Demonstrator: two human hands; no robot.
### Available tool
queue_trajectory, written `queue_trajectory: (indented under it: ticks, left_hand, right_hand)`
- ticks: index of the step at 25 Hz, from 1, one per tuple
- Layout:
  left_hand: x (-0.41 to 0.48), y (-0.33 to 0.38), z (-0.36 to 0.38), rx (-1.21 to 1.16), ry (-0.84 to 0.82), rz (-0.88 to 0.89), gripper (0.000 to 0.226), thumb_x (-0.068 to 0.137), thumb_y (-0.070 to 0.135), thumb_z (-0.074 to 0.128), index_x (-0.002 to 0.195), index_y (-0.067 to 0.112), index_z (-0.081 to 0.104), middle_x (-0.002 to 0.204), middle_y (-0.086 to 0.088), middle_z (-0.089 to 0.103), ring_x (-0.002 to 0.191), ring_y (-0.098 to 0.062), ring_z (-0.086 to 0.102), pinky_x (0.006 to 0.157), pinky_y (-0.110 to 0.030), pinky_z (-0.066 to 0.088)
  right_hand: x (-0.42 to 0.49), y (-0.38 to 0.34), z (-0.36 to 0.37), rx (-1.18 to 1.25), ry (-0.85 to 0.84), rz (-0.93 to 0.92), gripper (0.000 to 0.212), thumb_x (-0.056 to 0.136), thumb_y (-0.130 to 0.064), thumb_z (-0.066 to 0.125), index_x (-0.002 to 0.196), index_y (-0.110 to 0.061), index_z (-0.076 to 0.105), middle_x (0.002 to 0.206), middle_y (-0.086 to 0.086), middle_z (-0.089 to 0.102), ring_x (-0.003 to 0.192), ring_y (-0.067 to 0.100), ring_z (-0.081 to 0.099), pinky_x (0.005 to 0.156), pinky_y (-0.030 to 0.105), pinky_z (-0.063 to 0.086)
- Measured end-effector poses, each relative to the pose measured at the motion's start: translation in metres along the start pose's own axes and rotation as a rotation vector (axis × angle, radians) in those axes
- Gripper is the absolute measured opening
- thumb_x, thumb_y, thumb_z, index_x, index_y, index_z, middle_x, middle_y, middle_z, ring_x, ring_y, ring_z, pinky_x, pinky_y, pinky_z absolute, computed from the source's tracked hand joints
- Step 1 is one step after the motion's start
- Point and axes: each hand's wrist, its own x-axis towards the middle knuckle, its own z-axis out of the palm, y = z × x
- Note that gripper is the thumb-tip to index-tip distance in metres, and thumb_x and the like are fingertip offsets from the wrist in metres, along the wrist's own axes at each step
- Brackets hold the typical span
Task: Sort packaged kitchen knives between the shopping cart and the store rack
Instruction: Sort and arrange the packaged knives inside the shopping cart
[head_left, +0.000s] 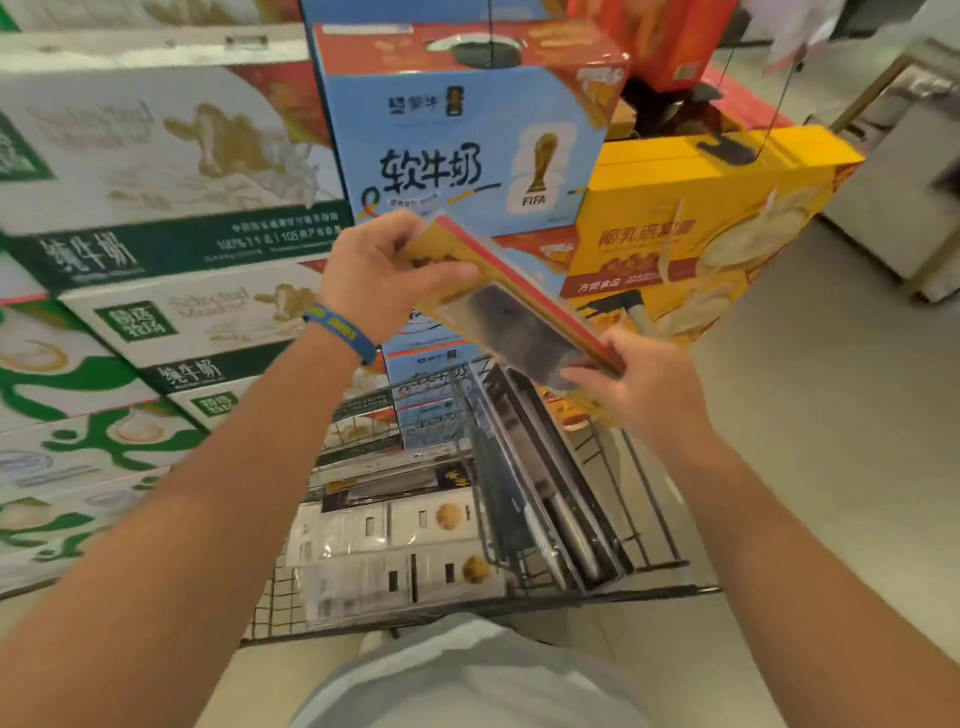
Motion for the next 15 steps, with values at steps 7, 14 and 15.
queue_trajectory:
  ticks: [7, 14, 15]
  left_hand:
    - [-0.091, -0.096, 0.112, 0.54, -0.459, -0.83, 0.063, 0.099, 0.053, 0.047, 0.147, 0.013, 0.041, 0.133, -0.01, 0.059, 0.107, -0.026, 0.061, 0.085, -0.035, 0.051]
    - [-0.172, -0.123, 0.159, 0.767, -0.906, -0.969, 0.031, 0.103, 0.034, 0.048, 0.124, 0.016, 0.062, 0.119, -0.01, 0.068, 0.098, -0.025, 0.066, 0.067, -0.026, 0.047]
    - [-0.169, -0.124, 0.157, 0.702, -0.869, -1.031, 0.036, 0.104, 0.038, 0.042, 0.108, 0.014, 0.067, 0.109, -0.01, 0.073, 0.089, -0.023, 0.067, 0.07, -0.028, 0.049]
  right_hand:
    - [-0.053, 0.04, 0.04, 0.448, 0.229, 0.472, 0.026, 0.093, -0.049, 0.07, 0.078, -0.035, 0.053, 0.069, -0.019, 0.062, 0.059, -0.002, 0.059, 0.049, 0.01, 0.042]
    - [-0.055, 0.063, 0.114, -0.112, -0.527, 0.53, 0.027, 0.107, -0.04, 0.044, 0.11, -0.013, 0.049, 0.083, 0.003, 0.059, 0.085, 0.035, 0.065, 0.065, 0.036, 0.041]
    - [-0.053, 0.062, 0.123, -0.109, -0.56, 0.542, 0.029, 0.108, -0.038, 0.042, 0.114, -0.012, 0.049, 0.091, 0.006, 0.065, 0.089, 0.035, 0.066, 0.066, 0.036, 0.041]
